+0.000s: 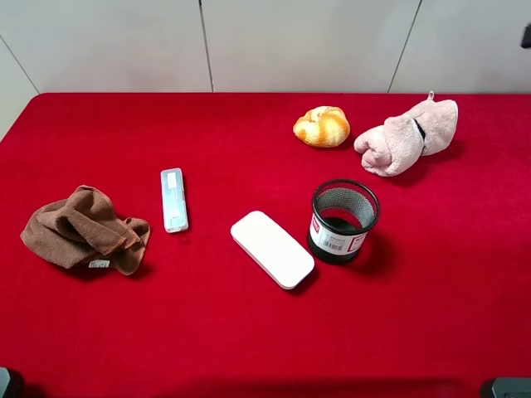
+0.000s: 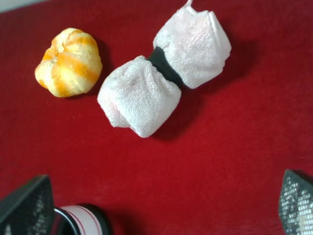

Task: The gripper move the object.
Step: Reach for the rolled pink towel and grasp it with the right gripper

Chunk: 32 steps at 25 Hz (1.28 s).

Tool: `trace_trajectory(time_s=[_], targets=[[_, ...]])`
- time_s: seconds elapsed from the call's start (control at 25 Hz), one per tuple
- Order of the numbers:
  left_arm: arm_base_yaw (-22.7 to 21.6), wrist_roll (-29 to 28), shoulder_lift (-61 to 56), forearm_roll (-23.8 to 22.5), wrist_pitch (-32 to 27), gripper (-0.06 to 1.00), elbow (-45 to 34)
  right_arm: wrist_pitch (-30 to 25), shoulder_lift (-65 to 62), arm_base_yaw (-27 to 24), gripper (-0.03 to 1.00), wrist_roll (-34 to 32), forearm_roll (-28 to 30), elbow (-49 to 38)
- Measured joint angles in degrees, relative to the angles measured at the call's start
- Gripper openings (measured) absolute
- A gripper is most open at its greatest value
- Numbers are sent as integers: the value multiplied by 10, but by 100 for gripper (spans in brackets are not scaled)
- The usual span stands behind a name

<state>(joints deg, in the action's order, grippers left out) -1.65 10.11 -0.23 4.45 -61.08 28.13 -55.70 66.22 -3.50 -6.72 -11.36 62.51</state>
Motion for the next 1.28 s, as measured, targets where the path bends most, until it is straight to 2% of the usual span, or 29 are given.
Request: trace_trajectory(time_s=[0.36,0.6,0.84,0.96,1.28], targets=[[0,0,0,0,0,92,0,-87,175,0,69,-37,-1,166],[0,0,0,0,0,92,0,-131,261,0,69,-70,7,239],[0,0,0,0,0,92,0,-139,344,10,69,-107,27,293],[0,0,0,0,0,92,0,-139,394,43,69,-139,52,322],[0,0,0,0,0,92,0,-140,506,61,69,-203,54,382]])
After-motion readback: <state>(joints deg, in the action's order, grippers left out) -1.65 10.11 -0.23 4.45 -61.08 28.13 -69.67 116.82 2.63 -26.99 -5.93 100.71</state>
